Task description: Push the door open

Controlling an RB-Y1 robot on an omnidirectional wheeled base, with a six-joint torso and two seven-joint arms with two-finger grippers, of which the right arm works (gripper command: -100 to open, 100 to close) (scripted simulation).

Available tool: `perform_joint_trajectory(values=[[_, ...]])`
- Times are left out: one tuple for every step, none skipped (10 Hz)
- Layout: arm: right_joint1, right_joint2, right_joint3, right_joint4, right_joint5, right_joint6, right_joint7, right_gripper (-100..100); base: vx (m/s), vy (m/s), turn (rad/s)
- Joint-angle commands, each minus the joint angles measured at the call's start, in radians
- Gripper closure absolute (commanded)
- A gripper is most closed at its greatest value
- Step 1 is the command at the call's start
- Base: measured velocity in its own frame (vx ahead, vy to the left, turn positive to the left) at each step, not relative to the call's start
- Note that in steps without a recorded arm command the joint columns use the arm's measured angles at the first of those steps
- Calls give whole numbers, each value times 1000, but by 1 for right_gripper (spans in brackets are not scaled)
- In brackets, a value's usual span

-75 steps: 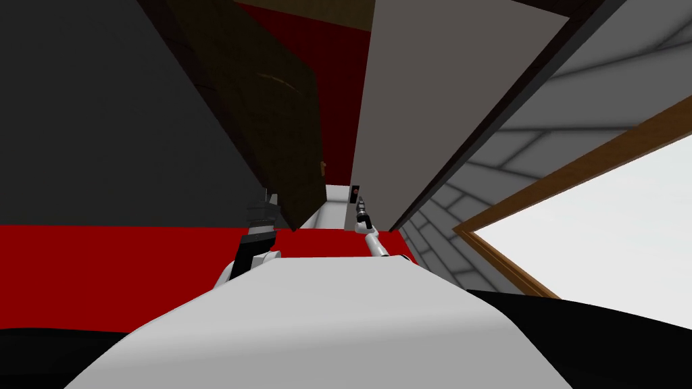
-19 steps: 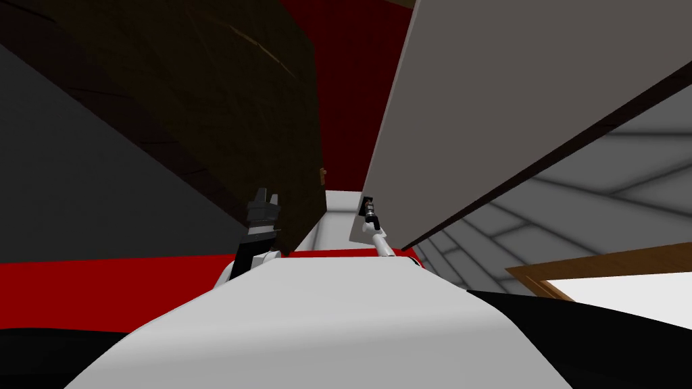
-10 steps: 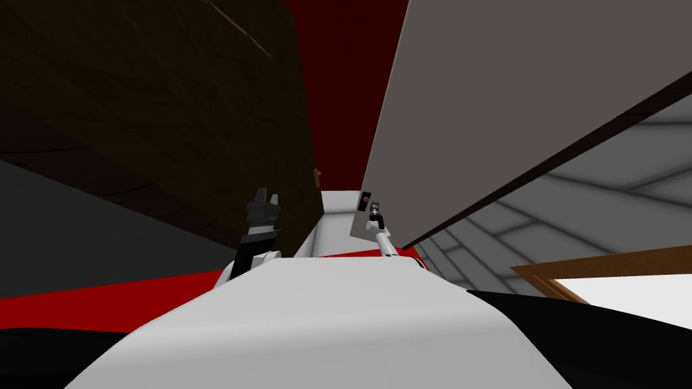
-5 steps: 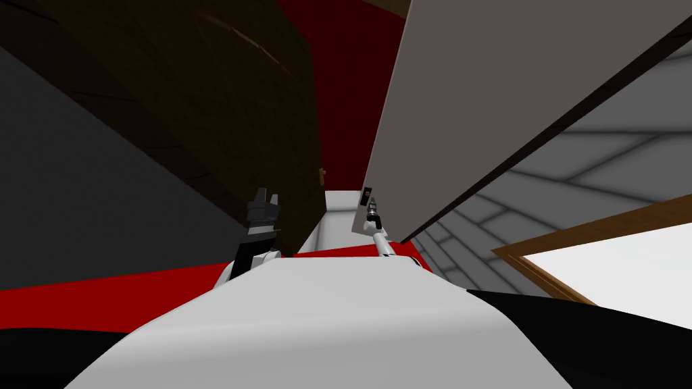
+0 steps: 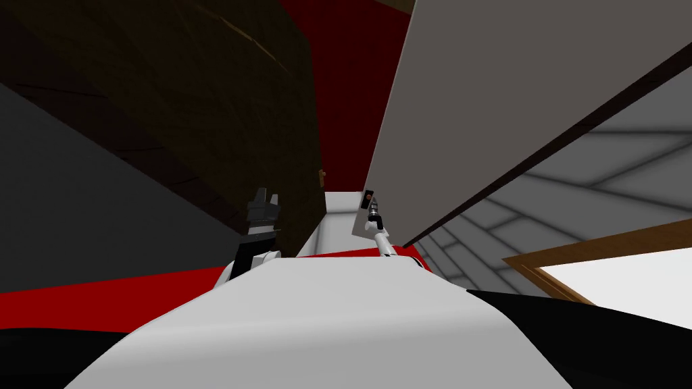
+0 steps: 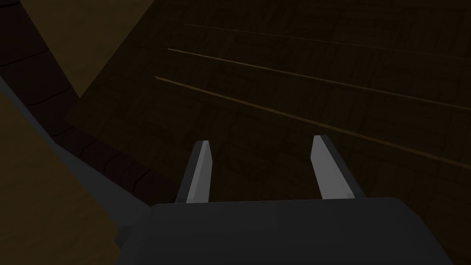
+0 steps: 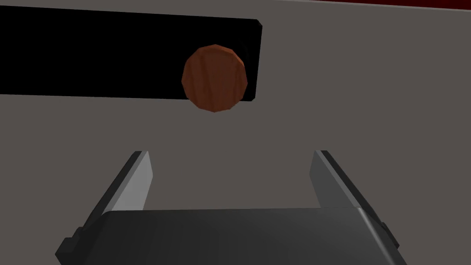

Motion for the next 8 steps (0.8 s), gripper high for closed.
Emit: perform_joint_trajectory(values=[[1,-3,-2,2,-1,-6,0,-100,195,-36,32],[2,-2,-3,3,-1,-9,1,-100,212,-32,28],[3,1,-5,4,-1,-12,1,-100,189,-6,30],[4,7,-6,5,-2,-16,1,-100,184,-3,31],[5,13,-7,6,-2,-18,1,-100,198,-5,23],[5,9,-6,4,-2,-16,1,-100,89,-1,6],[5,9,-6,4,-2,-16,1,100,-13,1,-5],[5,9,-6,4,-2,-16,1,100,-35,1,4]])
